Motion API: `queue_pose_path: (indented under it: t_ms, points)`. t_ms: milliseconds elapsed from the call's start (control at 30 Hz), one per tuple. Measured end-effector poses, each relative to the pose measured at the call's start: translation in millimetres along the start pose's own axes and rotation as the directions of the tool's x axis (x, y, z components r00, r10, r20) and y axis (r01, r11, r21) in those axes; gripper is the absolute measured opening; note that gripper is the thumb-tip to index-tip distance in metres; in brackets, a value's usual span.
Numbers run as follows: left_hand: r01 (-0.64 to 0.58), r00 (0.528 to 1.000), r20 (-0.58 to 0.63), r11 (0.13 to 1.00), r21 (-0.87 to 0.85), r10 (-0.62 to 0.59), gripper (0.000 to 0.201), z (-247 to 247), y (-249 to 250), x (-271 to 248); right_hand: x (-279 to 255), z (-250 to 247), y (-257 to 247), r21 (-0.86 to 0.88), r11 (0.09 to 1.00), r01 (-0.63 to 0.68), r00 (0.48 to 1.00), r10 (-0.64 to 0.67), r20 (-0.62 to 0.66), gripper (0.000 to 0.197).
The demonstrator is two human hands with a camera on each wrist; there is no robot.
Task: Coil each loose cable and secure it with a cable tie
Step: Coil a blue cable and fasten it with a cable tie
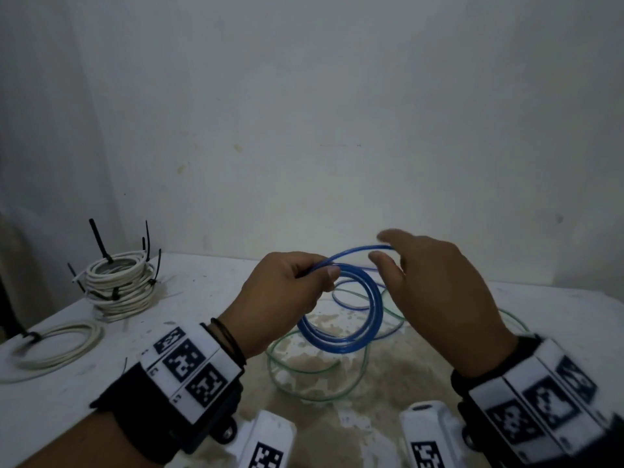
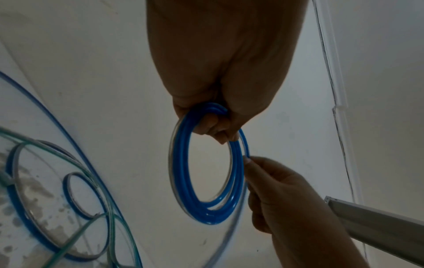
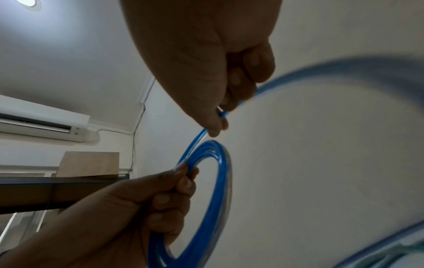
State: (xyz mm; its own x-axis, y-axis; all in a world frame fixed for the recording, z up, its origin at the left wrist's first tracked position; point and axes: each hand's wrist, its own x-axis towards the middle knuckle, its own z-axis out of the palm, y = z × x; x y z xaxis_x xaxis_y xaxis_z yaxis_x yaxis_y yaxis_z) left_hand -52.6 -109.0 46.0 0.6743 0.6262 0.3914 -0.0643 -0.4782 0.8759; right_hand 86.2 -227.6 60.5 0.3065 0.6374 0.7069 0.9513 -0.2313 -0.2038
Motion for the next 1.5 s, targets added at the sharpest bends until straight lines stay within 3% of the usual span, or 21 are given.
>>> queue_pose_path:
  t_ms: [67, 133, 200, 233, 300, 333, 367, 567, 633, 733, 767, 933, 1000, 1100, 1167, 1233, 1300, 1400, 1500]
  points:
    - [0.014, 1.000, -0.012, 0.999, -0.038, -0.015, 0.014, 1, -1, 0, -1, 5, 8, 0.019, 1.000, 0.002, 0.999, -0.003, 0.042, 0.023]
    - [0.043, 0.999, -0.016, 0.991, -0.124, -0.046, 0.015, -1, -2, 1, -3, 8, 12, 0.148, 0.989, -0.018, 0.999, 0.010, 0.049, 0.020]
    - [0.068, 0.998, -0.004, 0.981, -0.179, -0.070, 0.016, -2, -5, 1, -5, 12, 14, 0.320, 0.939, -0.122, 0.987, 0.082, 0.135, 0.018]
    - [0.081, 0.997, 0.004, 0.975, -0.208, -0.082, 0.016, -1, -6, 0, -7, 14, 14, 0.462, 0.859, -0.220, 0.968, 0.135, 0.210, 0.019]
    - [0.118, 0.993, 0.021, 0.951, -0.286, -0.116, 0.015, 2, -7, 0, -13, 18, 9, 0.726, 0.543, -0.422, 0.905, 0.204, 0.373, 0.020]
    - [0.135, 0.991, 0.028, 0.936, -0.325, -0.133, 0.016, 3, -8, 0, -15, 19, 5, 0.784, 0.392, -0.482, 0.876, 0.224, 0.426, 0.021]
    - [0.149, 0.989, 0.035, 0.922, -0.358, -0.147, 0.016, 5, -8, -1, -18, 20, 2, 0.809, 0.298, -0.506, 0.861, 0.236, 0.452, 0.022]
    - [0.189, 0.977, 0.003, 0.867, -0.461, -0.211, 0.017, 12, -10, -4, -25, 27, -5, 0.856, 0.135, -0.500, 0.852, 0.258, 0.456, 0.026]
    - [0.181, 0.973, -0.038, 0.853, -0.490, -0.228, 0.017, 16, -11, -5, -27, 31, -7, 0.878, 0.158, -0.453, 0.874, 0.274, 0.401, 0.025]
    - [0.159, 0.966, -0.086, 0.819, -0.551, -0.245, 0.017, 19, -12, -6, -32, 38, -10, 0.856, 0.362, -0.370, 0.922, 0.254, 0.292, 0.018]
    - [0.152, 0.964, -0.095, 0.805, -0.573, -0.249, 0.016, 21, -13, -6, -35, 41, -11, 0.860, 0.355, -0.366, 0.922, 0.264, 0.283, 0.019]
    - [0.138, 0.963, -0.078, 0.725, -0.675, -0.257, 0.016, 33, -20, -14, -41, 48, -17, 0.929, 0.095, -0.356, 0.893, 0.329, 0.309, 0.025]
    - [0.175, 0.968, -0.010, 0.704, -0.688, -0.251, 0.018, 34, -21, -18, -40, 46, -12, 0.932, 0.093, -0.351, 0.893, 0.333, 0.303, 0.024]
    - [0.256, 0.964, 0.065, 0.829, -0.497, -0.258, 0.020, 28, -22, -21, -40, 40, 0, 0.893, 0.237, -0.384, 0.909, 0.267, 0.320, 0.025]
    - [0.226, 0.974, 0.040, 0.939, -0.259, -0.223, 0.022, 25, -20, -19, -41, 37, 6, 0.834, 0.415, -0.362, 0.932, 0.170, 0.320, 0.027]
    - [0.179, 0.983, 0.064, 0.976, -0.127, -0.172, 0.030, 28, -17, -17, -43, 35, 5, 0.746, 0.612, -0.262, 0.956, 0.061, 0.285, 0.027]
    - [0.156, 0.985, 0.092, 0.983, -0.094, -0.148, 0.042, 36, -14, -18, -46, 37, 4, 0.713, 0.672, -0.200, 0.969, 0.027, 0.246, 0.024]
    - [0.163, 0.986, 0.073, 0.960, -0.227, -0.150, 0.045, 47, -15, -21, -51, 38, 10, 0.779, 0.583, -0.232, 0.973, 0.142, 0.184, 0.015]
    - [0.221, 0.974, 0.063, 0.852, -0.474, -0.217, 0.040, 56, -16, -25, -59, 34, 14, 0.835, 0.484, -0.261, 0.959, 0.231, 0.165, 0.037]
